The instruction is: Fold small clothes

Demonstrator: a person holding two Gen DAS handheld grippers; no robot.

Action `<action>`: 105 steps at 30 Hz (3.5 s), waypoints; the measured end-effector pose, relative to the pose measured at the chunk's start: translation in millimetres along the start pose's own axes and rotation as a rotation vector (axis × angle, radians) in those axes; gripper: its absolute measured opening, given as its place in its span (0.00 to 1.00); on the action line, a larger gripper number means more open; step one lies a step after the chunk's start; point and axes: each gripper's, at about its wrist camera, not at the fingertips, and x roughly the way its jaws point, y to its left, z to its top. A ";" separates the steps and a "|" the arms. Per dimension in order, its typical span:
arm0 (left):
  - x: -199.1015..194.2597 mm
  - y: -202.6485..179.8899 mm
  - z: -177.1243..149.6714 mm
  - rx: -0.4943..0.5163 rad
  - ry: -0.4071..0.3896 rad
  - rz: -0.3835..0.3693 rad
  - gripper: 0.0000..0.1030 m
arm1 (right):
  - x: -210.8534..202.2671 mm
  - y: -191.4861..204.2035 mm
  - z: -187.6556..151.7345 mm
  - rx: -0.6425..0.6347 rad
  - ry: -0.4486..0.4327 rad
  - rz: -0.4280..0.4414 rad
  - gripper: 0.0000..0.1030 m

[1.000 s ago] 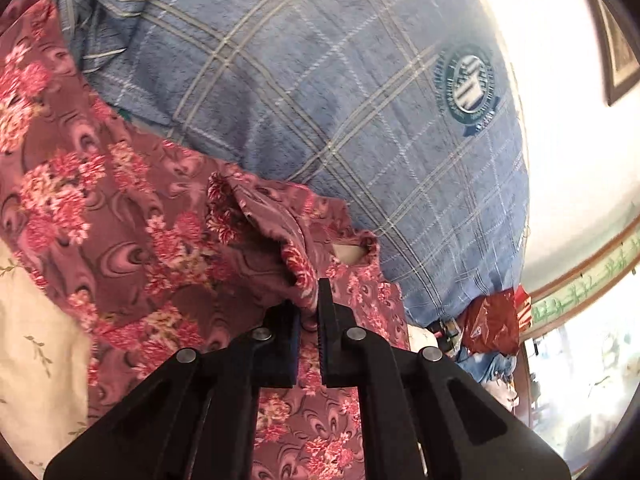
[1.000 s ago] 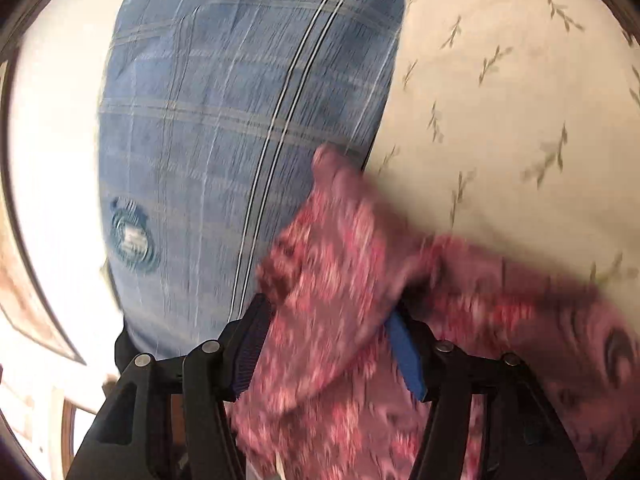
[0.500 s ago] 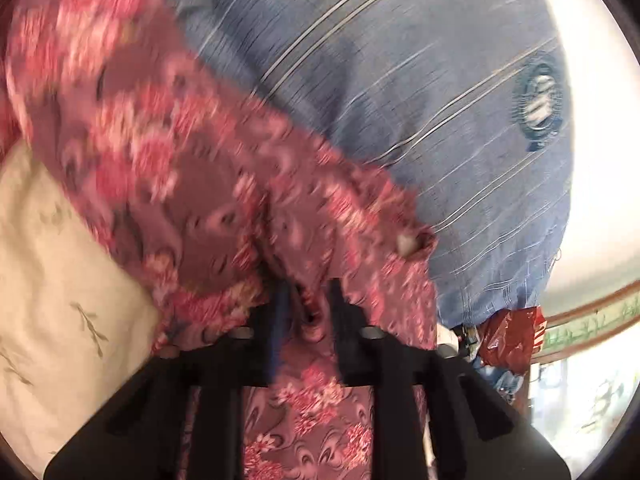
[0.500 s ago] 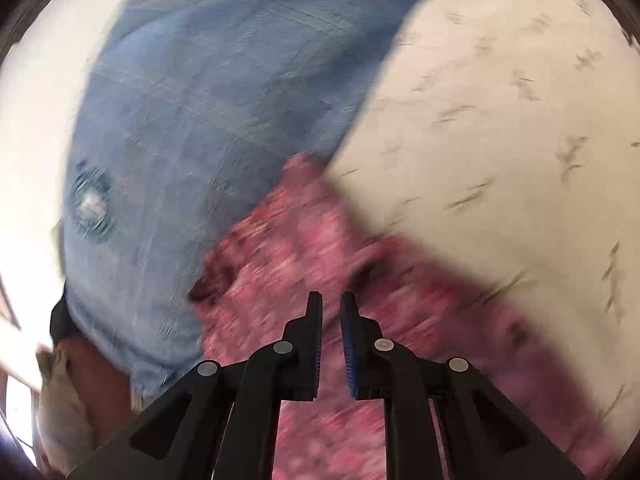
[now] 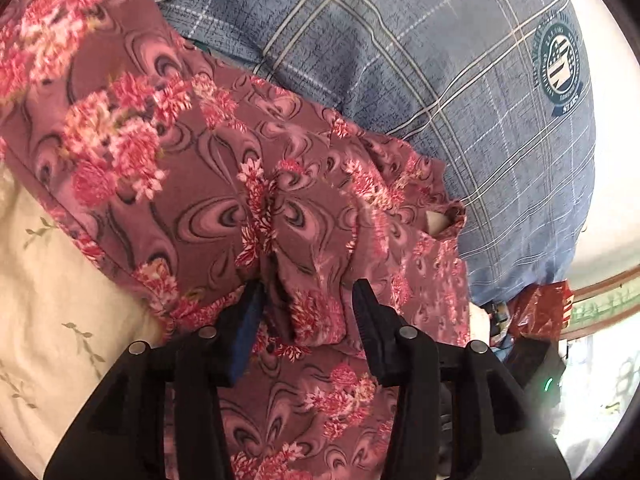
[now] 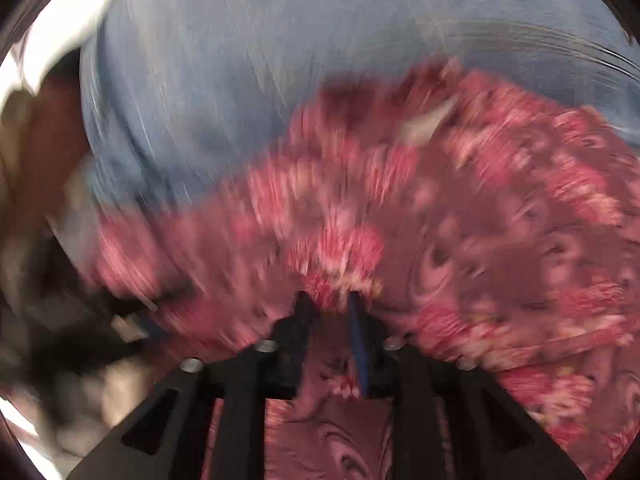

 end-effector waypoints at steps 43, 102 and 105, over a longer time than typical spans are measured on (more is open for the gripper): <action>-239.9 78.8 40.2 -0.166 -0.554 0.368 0.02 | 3.0 25.2 -6.8 -0.141 -0.001 -0.016 0.69; 18.3 -111.9 -51.2 0.179 0.061 0.056 0.07 | -58.9 -76.0 -28.0 -0.110 0.023 -0.289 0.86; 25.2 -100.1 -59.0 0.152 0.113 0.056 0.08 | -52.5 -71.3 -27.5 -0.132 0.042 -0.290 0.95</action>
